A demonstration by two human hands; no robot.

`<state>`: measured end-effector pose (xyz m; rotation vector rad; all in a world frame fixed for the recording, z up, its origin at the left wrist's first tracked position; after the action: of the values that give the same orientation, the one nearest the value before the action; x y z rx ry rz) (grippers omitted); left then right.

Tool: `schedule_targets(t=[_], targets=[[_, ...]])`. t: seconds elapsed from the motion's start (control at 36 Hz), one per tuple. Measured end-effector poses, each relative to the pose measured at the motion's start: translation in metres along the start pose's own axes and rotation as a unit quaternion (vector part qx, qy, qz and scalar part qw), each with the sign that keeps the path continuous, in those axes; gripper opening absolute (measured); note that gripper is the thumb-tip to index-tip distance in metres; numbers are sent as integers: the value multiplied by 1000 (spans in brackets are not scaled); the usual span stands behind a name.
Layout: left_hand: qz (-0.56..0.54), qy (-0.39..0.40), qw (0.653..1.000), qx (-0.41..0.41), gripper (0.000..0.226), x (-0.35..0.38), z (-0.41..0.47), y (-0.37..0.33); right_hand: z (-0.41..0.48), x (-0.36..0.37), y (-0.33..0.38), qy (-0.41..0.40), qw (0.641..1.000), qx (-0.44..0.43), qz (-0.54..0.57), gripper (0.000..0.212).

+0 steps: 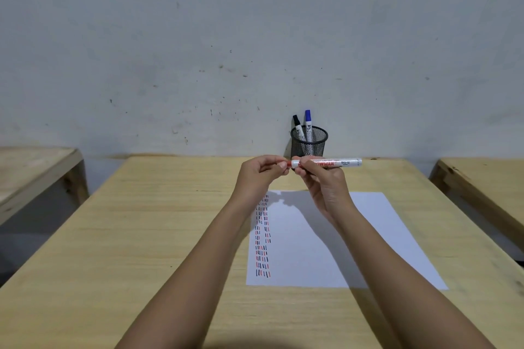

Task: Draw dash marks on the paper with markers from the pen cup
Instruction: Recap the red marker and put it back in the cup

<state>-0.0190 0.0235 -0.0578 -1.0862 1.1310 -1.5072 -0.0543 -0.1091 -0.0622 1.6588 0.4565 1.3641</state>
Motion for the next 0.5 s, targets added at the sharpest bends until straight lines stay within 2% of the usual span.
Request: schedule_targets(t=[0.19,0.33,0.5], targets=[[-1,14,1000,-11,13,-6,2,4,-3,3,2,28,998,7,-48,7],[-33,4,999,-29,14,-15,6,4,-2,-8,6,-2,1000,17,-20,9],[-83,-27,995,-44,15,-29,10,-4,-4,-16,5,24,998,27,-59,12]])
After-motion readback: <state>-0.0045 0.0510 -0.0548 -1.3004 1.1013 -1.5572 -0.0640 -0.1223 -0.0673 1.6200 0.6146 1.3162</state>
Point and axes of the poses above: each hand's wrist, its own z-axis towards the middle knuckle, its own x-axis out of the palm, y = z × x, the point moved 9 cm from there along z, towards the middle knuckle, and after that the axes turned 9 degrees about -y, right-handed, at the moved point
